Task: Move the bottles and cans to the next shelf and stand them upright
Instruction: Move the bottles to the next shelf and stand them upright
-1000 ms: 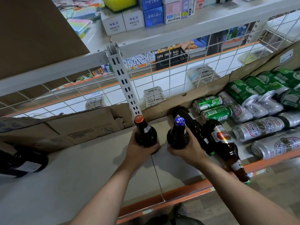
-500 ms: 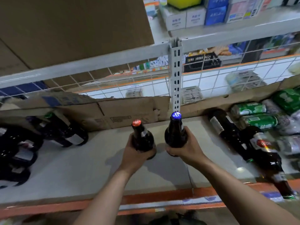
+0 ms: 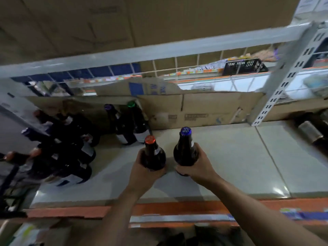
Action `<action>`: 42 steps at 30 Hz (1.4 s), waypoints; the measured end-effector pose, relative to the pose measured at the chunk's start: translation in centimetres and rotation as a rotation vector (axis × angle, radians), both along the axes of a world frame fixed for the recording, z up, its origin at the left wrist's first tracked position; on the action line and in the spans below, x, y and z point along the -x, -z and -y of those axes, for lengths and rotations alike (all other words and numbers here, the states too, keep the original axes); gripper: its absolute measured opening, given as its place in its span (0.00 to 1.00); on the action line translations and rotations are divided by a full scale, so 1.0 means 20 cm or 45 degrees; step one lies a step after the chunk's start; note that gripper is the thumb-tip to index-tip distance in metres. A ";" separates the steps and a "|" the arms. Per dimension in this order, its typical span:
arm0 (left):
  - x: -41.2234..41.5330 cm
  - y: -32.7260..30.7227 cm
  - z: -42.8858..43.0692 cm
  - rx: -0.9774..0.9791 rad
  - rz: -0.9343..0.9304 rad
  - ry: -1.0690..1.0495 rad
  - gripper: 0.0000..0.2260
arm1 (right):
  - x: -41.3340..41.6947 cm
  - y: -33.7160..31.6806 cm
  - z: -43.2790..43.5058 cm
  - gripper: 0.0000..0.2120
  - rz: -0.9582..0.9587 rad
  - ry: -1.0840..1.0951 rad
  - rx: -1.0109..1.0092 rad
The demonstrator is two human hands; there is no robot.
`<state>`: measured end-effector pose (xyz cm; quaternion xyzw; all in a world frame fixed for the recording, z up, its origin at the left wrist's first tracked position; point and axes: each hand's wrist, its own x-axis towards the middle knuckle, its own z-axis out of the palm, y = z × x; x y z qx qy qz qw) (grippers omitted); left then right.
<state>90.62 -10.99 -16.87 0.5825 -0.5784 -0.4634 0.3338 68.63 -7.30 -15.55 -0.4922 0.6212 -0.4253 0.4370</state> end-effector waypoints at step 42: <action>-0.63 0.01 0.38 -0.042 -0.022 0.094 0.38 | -0.63 0.12 0.46 0.37 -0.369 -0.135 -0.141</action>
